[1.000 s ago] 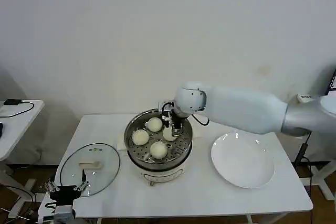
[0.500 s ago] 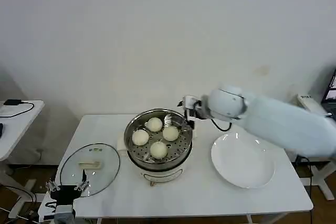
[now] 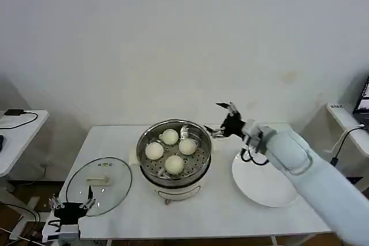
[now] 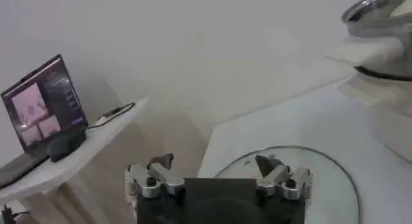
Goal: Take steamed baozi put them in steamer then cover it.
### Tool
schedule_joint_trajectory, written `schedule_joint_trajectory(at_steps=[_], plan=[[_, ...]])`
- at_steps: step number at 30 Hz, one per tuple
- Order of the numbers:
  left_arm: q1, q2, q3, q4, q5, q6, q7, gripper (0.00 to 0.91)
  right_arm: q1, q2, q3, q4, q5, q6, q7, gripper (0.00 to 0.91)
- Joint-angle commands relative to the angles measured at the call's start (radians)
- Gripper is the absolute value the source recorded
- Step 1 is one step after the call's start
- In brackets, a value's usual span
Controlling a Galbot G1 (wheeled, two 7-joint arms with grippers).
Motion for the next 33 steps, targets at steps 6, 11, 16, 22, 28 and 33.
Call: schedule_joint_trajectory(at_steps=[6, 11, 16, 22, 28, 33], plan=[[0.004, 0.088, -0.06, 0.13, 0.508, -0.159, 0.099, 0.907, -0.764, 0.383, 0.824, 0.031, -0.069, 0.339, -0.039, 0.907], [-0.036, 0.122, -0.026, 0.229, 0.794, -0.19, 0.075, 0.907, -0.805, 0.392, 0.852, -0.028, 0.009, 0.42, -0.034, 0.907], [-0.111, 0.151, 0.038, 0.342, 0.942, -0.204, 0.064, 0.907, -0.831, 0.418, 0.844, -0.048, 0.067, 0.501, -0.009, 0.907], [-0.178, 0.171, 0.1, 0.41, 1.023, -0.195, 0.079, 0.907, -0.884, 0.447, 0.853, -0.043, 0.072, 0.57, 0.017, 0.907], [-0.24, 0.185, 0.122, 0.459, 1.038, -0.18, 0.09, 0.907, -0.902, 0.465, 0.86, -0.031, 0.069, 0.584, 0.012, 0.907], [-0.278, 0.188, 0.122, 0.498, 1.033, -0.179, 0.086, 0.907, -0.903, 0.48, 0.85, -0.021, 0.07, 0.589, 0.003, 0.907]])
